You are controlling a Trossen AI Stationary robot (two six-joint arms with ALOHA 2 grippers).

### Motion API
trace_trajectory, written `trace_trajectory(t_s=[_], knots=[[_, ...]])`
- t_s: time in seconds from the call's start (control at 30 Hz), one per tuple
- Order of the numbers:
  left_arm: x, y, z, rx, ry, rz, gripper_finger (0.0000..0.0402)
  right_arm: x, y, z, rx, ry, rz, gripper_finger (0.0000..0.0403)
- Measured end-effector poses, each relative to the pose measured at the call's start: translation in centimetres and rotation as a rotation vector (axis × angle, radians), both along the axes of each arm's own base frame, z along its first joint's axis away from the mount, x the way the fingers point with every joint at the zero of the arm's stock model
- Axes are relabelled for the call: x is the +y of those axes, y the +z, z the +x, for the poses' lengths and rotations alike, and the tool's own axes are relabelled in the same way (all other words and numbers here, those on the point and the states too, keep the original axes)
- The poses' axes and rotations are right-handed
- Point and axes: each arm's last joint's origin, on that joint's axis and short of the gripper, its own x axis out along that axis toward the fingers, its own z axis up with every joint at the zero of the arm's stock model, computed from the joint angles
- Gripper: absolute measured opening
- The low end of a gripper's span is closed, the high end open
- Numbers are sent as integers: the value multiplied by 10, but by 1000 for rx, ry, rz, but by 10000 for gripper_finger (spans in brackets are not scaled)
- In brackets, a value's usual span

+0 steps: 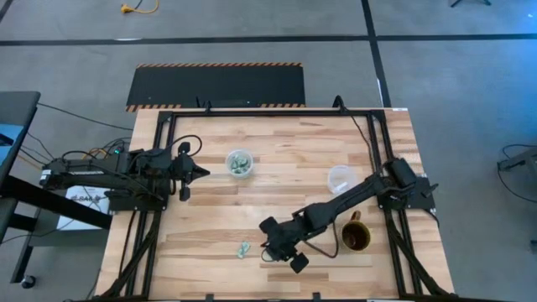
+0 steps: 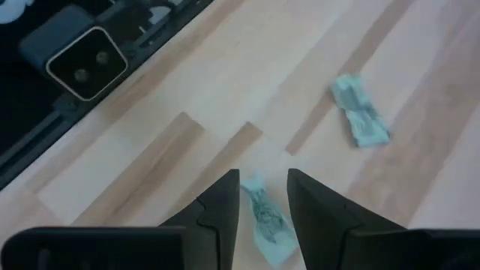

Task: Pick and place Stevia / Truvia into bins
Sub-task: Put the white stevia packet into the left transparent container

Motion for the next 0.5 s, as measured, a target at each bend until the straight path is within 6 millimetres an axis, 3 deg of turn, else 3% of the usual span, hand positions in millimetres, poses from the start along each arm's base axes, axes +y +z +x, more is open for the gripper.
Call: trace_trajectory(t_s=[0.13, 0.5], knots=[[0, 0, 0, 1, 0, 0, 0, 10, -11, 6, 25, 30, 1, 107], [0, 0, 0, 0, 0, 0, 0, 0, -13, 14, 67, 31, -28, 129]])
